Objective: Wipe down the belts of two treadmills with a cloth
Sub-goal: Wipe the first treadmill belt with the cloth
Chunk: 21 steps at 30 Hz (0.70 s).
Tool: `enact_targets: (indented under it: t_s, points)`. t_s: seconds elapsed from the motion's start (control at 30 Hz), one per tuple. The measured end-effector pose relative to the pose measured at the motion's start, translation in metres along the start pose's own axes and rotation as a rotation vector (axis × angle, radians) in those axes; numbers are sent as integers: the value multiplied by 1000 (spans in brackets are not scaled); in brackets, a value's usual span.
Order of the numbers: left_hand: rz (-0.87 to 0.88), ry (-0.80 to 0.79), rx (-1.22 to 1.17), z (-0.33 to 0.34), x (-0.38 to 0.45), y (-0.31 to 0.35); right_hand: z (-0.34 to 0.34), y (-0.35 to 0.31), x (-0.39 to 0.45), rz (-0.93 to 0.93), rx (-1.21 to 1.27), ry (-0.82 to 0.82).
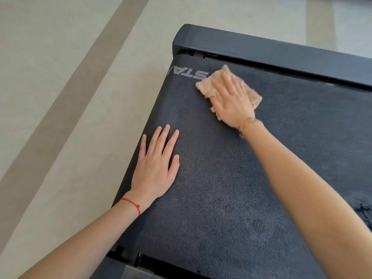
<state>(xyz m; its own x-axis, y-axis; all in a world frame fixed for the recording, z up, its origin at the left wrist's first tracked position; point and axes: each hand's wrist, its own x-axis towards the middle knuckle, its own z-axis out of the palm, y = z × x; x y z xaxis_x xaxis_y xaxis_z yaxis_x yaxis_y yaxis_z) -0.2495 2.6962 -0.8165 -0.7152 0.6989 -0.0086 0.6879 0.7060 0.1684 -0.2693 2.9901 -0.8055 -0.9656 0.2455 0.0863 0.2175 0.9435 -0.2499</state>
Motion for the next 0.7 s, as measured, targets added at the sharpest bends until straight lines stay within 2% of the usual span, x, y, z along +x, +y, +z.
enact_targets:
  t_s: [0.1,0.17,0.23,0.3,0.37,0.53,0.7]
  points:
    - [1,-4,11,1,0,1,3,-13,43,147,79,-9]
    - [4,-2,11,1,1,0,9,-38,53,58,102,-31]
    - [7,-3,8,1,3,-1,17,-62,47,-112,51,-85]
    - [10,-1,-1,1,2,-1,18,-61,40,-197,-10,-108]
    - [17,1,-9,0,2,-1,7,-39,41,-167,-22,-73]
    - [9,-5,-8,0,2,-1,-14,12,38,69,-15,-32]
    - [7,-4,-7,0,2,0,-2,-6,23,10,56,-3]
